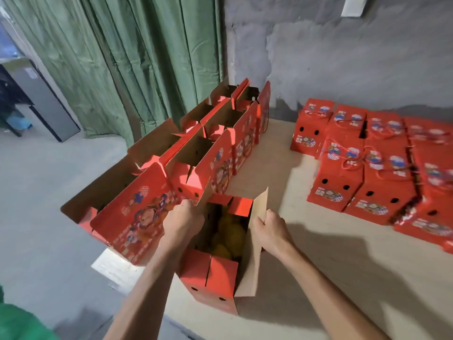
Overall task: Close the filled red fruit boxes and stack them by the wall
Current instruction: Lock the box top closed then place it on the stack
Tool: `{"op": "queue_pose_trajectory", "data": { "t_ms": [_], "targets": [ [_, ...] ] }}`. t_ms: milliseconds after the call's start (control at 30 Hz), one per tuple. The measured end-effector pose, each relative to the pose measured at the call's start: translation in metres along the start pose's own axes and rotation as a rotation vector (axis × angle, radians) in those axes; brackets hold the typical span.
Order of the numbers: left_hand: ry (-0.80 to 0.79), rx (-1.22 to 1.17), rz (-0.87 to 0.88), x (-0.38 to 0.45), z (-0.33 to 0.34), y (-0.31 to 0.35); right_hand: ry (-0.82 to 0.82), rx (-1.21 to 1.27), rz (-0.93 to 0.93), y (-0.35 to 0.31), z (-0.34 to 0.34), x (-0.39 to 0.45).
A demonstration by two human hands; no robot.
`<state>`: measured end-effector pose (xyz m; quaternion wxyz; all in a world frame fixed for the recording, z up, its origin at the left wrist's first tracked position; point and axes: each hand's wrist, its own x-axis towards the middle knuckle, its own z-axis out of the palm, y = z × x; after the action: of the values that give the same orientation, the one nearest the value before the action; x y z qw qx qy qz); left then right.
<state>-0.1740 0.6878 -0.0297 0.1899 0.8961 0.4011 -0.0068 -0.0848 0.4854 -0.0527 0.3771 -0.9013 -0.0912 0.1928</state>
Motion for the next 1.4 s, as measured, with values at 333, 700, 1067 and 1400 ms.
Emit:
{"op": "queue_pose_trajectory", "data": {
  "t_ms": [333, 700, 1067, 1400],
  "targets": [
    [-0.152, -0.038, 0.283, -0.139, 0.090, 0.232, 0.233, -0.068, -0.017, 0.185, -0.211, -0.038],
    [-0.519, -0.178, 0.383, -0.301, 0.185, 0.410, 0.552, -0.657, -0.080, 0.317, -0.376, -0.060],
    [-0.574, 0.350, 0.823, -0.337, 0.236, 0.455, 0.305, -0.515, -0.058, 0.392, -0.338, -0.065],
    [-0.178, -0.196, 0.963, -0.287, 0.294, 0.433, 0.911, -0.303, -0.392, 0.414, -0.317, -0.109]
  ]
}}
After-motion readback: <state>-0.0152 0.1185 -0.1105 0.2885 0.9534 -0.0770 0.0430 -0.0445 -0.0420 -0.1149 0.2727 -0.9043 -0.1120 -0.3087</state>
